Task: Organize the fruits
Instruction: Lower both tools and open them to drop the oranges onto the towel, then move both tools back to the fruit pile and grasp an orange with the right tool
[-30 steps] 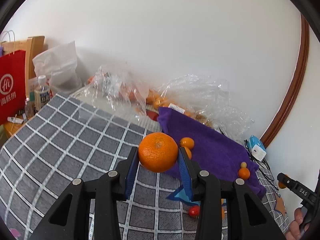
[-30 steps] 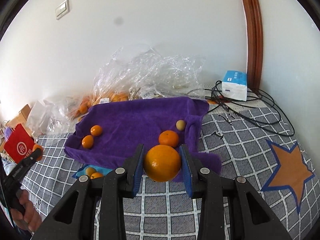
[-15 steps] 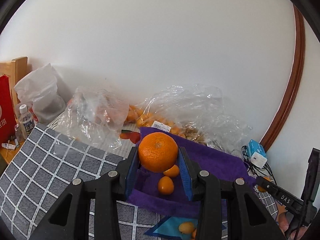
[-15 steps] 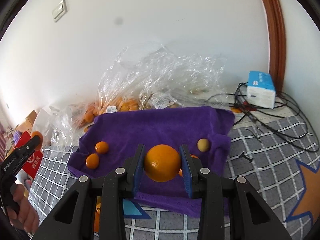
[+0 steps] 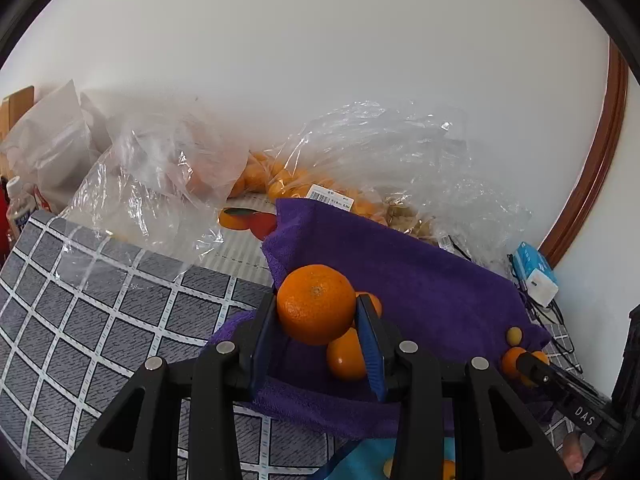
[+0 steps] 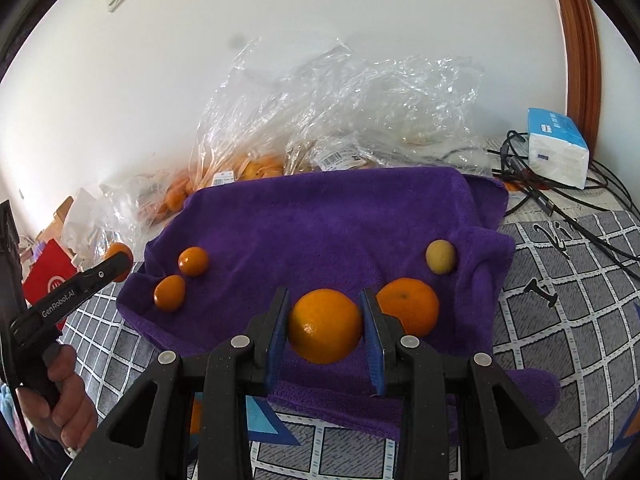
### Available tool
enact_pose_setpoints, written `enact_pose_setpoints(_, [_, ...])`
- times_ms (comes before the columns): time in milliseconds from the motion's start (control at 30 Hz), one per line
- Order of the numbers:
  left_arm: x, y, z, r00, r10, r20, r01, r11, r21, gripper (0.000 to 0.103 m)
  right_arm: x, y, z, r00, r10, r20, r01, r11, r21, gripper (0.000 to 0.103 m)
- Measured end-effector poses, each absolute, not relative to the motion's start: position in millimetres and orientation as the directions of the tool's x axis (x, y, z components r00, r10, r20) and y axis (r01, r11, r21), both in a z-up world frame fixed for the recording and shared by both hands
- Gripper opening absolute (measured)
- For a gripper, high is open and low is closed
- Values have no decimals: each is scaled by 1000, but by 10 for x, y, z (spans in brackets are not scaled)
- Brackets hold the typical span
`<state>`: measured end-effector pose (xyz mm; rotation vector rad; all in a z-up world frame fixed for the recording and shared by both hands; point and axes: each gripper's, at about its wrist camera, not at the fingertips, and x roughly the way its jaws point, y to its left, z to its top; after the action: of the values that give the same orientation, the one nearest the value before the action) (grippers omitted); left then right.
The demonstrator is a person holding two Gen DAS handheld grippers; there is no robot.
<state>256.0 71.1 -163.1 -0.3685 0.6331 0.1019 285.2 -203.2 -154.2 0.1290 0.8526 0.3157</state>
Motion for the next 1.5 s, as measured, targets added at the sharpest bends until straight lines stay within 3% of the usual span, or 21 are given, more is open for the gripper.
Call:
enact_pose_setpoints(567, [2715, 603, -1847, 747, -50, -663, -198, 936, -293, 37, 2922, -1916, -1757, 582, 276, -765, -231, 958, 171, 35])
enact_pose_setpoints(933, [2717, 594, -1880, 743, -114, -659, -162, 926, -342, 37, 2899, -1833, -1813, 581, 228, -781, -242, 965, 101, 36])
enact_pose_setpoints(1100, [2703, 534, -1870, 747, -92, -658, -156, 938, -309, 37, 2831, -1842, -1726, 620, 244, -746, -255, 962, 102, 57])
enact_pose_setpoints(1233, [2702, 519, -1847, 742, -89, -664, -154, 942, -298, 38, 2790, -1845, -1687, 638, 224, -737, -248, 966, 78, 61])
enact_pose_setpoints(1300, [2688, 527, -1826, 748, -87, -658, -155, 941, -301, 43, 2766, -1841, -1660, 653, 208, -729, -241, 969, 61, 66])
enact_pose_setpoints(1367, [2648, 532, -1778, 768, -71, -637, -155, 944, -292, 54, 2744, -1849, -1636, 664, 201, -721, -236, 970, 54, 70])
enact_pose_setpoints(1500, [2585, 563, -1665, 793, -69, -605, -148, 942, -302, 58, 2734, -1913, -1545, 680, 157, -716, -191, 981, 33, 70])
